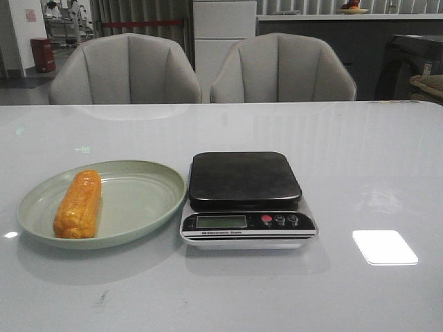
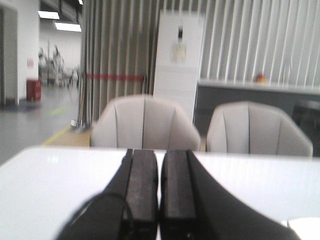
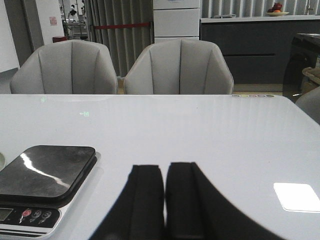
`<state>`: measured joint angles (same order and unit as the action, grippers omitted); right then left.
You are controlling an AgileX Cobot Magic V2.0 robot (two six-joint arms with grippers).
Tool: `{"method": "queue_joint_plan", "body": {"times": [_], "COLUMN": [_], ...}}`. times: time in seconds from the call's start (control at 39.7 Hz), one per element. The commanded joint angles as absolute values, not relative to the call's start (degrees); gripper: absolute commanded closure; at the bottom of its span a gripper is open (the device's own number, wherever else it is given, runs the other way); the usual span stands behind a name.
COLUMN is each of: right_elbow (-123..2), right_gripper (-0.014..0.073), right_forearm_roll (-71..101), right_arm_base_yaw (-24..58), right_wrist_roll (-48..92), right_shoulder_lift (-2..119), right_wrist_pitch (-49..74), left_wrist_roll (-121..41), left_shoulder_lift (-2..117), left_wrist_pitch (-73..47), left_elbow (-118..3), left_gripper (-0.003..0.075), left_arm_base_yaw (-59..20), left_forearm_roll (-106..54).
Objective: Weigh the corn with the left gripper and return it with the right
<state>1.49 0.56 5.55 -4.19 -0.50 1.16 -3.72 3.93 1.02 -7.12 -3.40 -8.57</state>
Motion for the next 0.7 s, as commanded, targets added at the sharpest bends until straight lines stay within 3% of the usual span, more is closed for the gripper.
{"method": "queue_joint_plan", "body": {"times": [0.0, 0.2, 0.68], "right_elbow": [2.0, 2.0, 2.0], "right_gripper": [0.0408, 0.0408, 0.0408], "right_forearm_roll": [0.0, 0.0, 0.0], "right_arm_base_yaw": [5.1, 5.1, 5.1], "right_wrist_roll": [-3.8, -3.8, -3.8], "right_shoulder_lift": [-1.6, -1.6, -1.6], "right_wrist_pitch": [-3.4, -3.4, -3.4], "left_wrist_roll": [-3.8, -3.8, -3.6], "left_shoulder_lift": [10.1, 22.7, 38.4], "left_wrist_pitch": [-1.7, -12.8, -9.3], "left_elbow": [-13.1, -20.9, -21.8], "left_gripper": [0.0596, 0.0596, 0.0596], "left_arm_base_yaw": [-3.3, -3.3, -9.9], "left_forearm_roll": [-7.3, -7.5, -7.9]}}
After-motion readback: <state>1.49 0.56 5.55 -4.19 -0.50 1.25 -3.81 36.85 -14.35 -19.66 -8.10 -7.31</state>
